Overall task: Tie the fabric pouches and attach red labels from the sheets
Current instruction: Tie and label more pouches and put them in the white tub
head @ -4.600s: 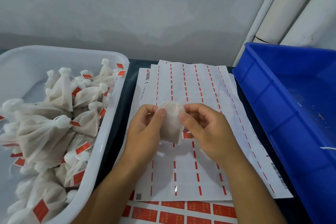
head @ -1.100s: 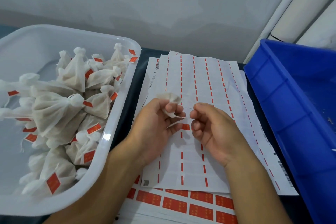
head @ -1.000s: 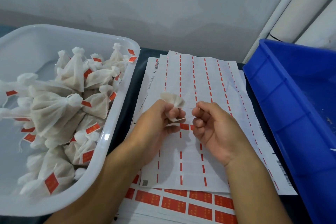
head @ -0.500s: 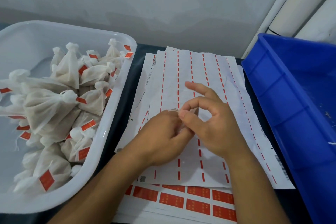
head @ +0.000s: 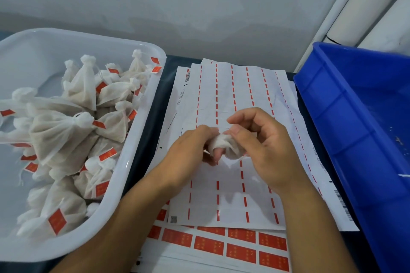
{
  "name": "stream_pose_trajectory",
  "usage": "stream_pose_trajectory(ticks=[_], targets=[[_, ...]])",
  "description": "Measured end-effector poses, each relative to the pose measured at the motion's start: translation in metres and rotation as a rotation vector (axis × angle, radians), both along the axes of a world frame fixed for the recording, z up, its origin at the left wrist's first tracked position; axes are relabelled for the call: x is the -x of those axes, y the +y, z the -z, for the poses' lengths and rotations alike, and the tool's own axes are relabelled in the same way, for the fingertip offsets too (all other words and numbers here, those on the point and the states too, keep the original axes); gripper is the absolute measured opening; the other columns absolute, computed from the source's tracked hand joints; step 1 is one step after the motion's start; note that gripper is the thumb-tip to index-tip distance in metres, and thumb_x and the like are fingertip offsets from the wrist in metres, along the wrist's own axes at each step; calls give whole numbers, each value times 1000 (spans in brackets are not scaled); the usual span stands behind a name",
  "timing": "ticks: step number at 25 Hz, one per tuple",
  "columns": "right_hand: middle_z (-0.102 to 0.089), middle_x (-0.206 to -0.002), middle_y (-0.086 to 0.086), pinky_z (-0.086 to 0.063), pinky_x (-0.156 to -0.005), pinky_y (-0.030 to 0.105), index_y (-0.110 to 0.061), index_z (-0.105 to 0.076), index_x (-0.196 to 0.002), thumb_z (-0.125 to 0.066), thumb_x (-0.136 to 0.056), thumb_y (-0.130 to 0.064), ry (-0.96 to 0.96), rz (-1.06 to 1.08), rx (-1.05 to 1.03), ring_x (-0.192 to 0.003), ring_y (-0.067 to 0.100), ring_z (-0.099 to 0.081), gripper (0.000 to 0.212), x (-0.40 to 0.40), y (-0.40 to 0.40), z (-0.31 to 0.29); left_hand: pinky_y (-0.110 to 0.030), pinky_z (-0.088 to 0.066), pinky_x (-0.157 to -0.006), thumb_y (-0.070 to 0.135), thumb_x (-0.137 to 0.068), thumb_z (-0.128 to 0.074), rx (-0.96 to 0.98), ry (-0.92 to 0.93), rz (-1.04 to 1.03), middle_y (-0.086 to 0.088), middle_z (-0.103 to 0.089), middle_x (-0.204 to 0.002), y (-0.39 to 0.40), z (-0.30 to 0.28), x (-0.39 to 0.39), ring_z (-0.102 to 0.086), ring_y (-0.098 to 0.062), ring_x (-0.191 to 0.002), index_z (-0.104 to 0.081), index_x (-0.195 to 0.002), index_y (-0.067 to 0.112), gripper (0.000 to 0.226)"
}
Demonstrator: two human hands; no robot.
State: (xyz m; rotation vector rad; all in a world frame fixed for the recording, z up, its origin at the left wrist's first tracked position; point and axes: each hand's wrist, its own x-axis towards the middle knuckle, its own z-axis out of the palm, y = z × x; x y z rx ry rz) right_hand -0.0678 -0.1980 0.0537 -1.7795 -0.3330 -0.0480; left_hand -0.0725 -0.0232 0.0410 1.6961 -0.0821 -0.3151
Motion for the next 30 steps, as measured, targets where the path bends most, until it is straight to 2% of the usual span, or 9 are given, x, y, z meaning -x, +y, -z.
stream_pose_trajectory(ticks=[3, 7, 9, 12, 15, 18, 22, 27, 30], targets=[[-68, -97, -17, -56, -73, 20, -33, -68, -104, -63, -94, -25, -33, -42, 24, -94, 11, -68, 14, 0, 0, 0, -39, -53, -77, 43, -95, -50, 205, 154, -137, 4, -60, -63, -1, 1, -8, -60, -14, -69, -73, -62, 23, 46], [-70, -101, -14, -57, -78, 23, -26, -69, -107, -64, -94, -24, -61, -111, 101, -99, 17, -69, 14, 2, 2, 2, -31, -51, -71, 47, -90, -52, 185, 131, -113, 4, -64, -67, 0, 2, -10, -63, -13, -74, -76, -70, 25, 39], [-69, -105, -16, -57, -79, 21, -27, -70, -108, -64, -94, -34, -109, -121, 168, -102, 15, -69, 17, 3, 4, 2, -35, -56, -74, 47, -91, -53, 193, 162, -125, 0, -73, -77, 1, 3, -10, -68, -17, -79, -80, -83, 25, 36], [-68, -103, -19, -54, -76, 16, -30, -73, -106, -66, -92, -38, -159, -111, 236, -97, 11, -69, 18, 4, 5, 1, -51, -59, -92, 48, -84, -61, 301, 285, -199, -14, -75, -94, 1, 5, -10, -71, -36, -94, -80, -94, 11, 43], [-67, -103, -23, -52, -75, 12, -32, -76, -109, -66, -91, -39, -164, -98, 299, -98, 6, -67, 22, 3, 1, 1, -39, -53, -74, 46, -95, -58, 290, 295, -243, -8, -69, -76, 1, 5, -11, -64, -22, -77, -76, -73, 16, 41], [-66, -101, -26, -51, -79, 12, -32, -77, -111, -68, -90, -33, -150, -93, 335, -102, 3, -64, 23, 2, -5, 2, -34, -50, -71, 46, -92, -54, 279, 293, -194, -15, -72, -89, 2, 8, -10, -64, -16, -74, -74, -91, 5, 46], [-64, -106, -27, -45, -86, 3, -35, -74, -114, -74, -91, -23, -166, -88, 414, -110, -1, -60, 26, -1, -12, 5, -29, -52, -65, 34, -99, -45, 310, 296, -125, -11, -71, -87, 2, 8, -9, -61, -13, -65, -71, -97, 8, 37], [-64, -101, -27, -44, -86, 5, -36, -74, -108, -69, -89, -33, -189, -48, 434, -106, 0, -60, 20, -3, -11, 6, -32, -55, -72, 36, -95, -45, 293, 316, 2, -14, -71, -99, 6, 4, -7, -58, -14, -67, -70, -112, 5, 43], [-66, -95, -21, -48, -81, 11, -32, -74, -99, -70, -92, -31, -200, -11, 374, -99, 5, -62, 8, -4, -8, 7, -30, -55, -73, 37, -88, -49, 258, 271, 35, -16, -71, -109, 7, 2, -5, -58, -14, -69, -78, -109, 14, 43]])
